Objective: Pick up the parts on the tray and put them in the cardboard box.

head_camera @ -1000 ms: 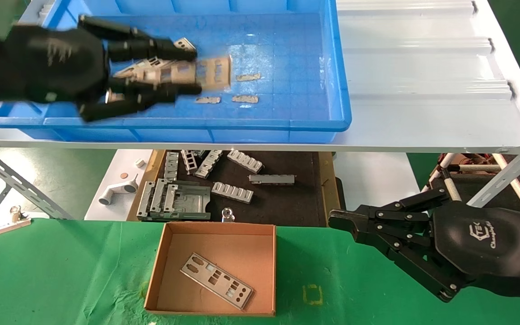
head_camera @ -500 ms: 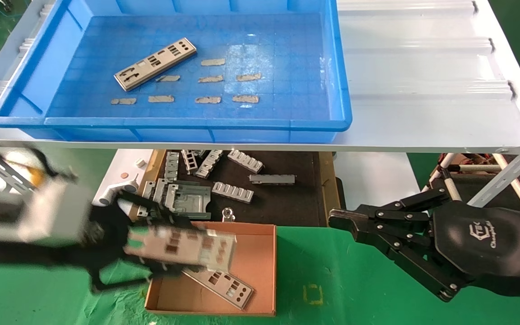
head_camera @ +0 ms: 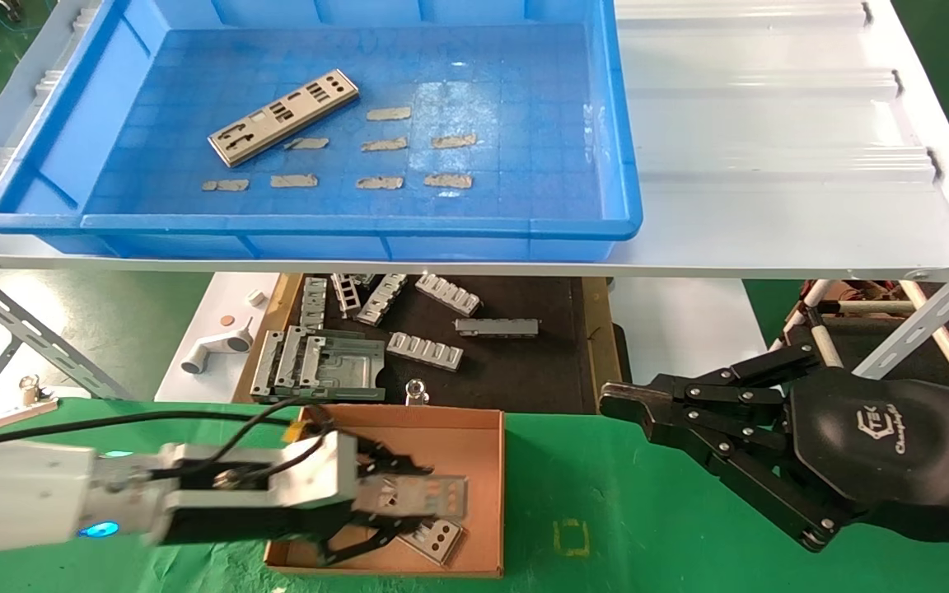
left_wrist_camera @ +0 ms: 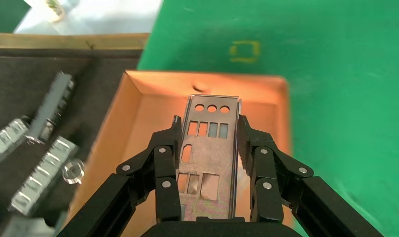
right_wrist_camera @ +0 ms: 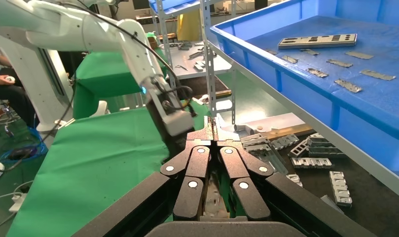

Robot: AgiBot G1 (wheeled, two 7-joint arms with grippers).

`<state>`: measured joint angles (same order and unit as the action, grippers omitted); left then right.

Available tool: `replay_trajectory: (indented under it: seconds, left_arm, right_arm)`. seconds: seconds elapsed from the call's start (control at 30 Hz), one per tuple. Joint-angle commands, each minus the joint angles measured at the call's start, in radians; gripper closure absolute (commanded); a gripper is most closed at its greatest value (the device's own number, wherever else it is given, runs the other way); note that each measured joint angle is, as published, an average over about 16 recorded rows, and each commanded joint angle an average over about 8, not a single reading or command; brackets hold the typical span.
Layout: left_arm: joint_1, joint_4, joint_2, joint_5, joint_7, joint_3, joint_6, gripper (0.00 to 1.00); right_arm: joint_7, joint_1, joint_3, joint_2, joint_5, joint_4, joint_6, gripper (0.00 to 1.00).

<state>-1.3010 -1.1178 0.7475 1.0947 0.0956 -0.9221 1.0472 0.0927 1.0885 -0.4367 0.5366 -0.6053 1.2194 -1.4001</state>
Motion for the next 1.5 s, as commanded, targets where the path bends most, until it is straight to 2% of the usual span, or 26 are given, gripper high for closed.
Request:
replay_trajectory:
  seconds: [0.03,0.1,0.13,0.33,0.37,0.4,0.97,1.0,1.23,1.27,1.5]
  left_arm:
    - [0.010,0.020,0.031,0.014,0.013,-0.006,-0.027,1.00]
    - [0.010,0.049,0.053,0.020,0.022,-0.009,-0.035,0.96]
    - [0.009,0.064,0.062,0.024,0.027,-0.011,-0.038,0.88]
    - [0.004,0.136,0.098,0.031,0.049,-0.019,-0.029,0.13]
    - [0.004,0.145,0.102,0.030,0.054,-0.019,-0.025,0.04]
    - [0.003,0.155,0.105,0.029,0.059,-0.019,-0.021,0.00]
    - [-0.011,0.267,0.137,-0.023,0.140,0.004,0.048,0.00]
    - [-0.011,0.271,0.135,-0.030,0.139,0.005,0.059,0.00]
    - [0.002,0.262,0.121,-0.066,0.115,0.043,0.098,0.00]
    - [0.006,0.254,0.118,-0.070,0.110,0.054,0.100,0.00]
    - [0.033,0.201,0.086,-0.107,0.061,0.127,0.143,0.00]
  right_arm:
    - [0.000,0.000,0.000,0.000,0.000,0.000,0.000,1.00]
    - [0.000,0.000,0.000,0.000,0.000,0.000,0.000,1.00]
    - [0.000,0.000,0.000,0.000,0.000,0.000,0.000,1.00]
    - [0.000,0.000,0.000,0.000,0.000,0.000,0.000,1.00]
    - [0.000,0.000,0.000,0.000,0.000,0.000,0.000,1.00]
    - [0.000,0.000,0.000,0.000,0.000,0.000,0.000,1.00]
    - [0.000,0.000,0.000,0.000,0.000,0.000,0.000,1.00]
    - [0.000,0.000,0.000,0.000,0.000,0.000,0.000,0.95]
    - [0.000,0.000,0.000,0.000,0.000,0.000,0.000,0.07]
    - [0.000,0.000,0.000,0.000,0.000,0.000,0.000,0.00]
    - [0.000,0.000,0.000,0.000,0.000,0.000,0.000,0.00]
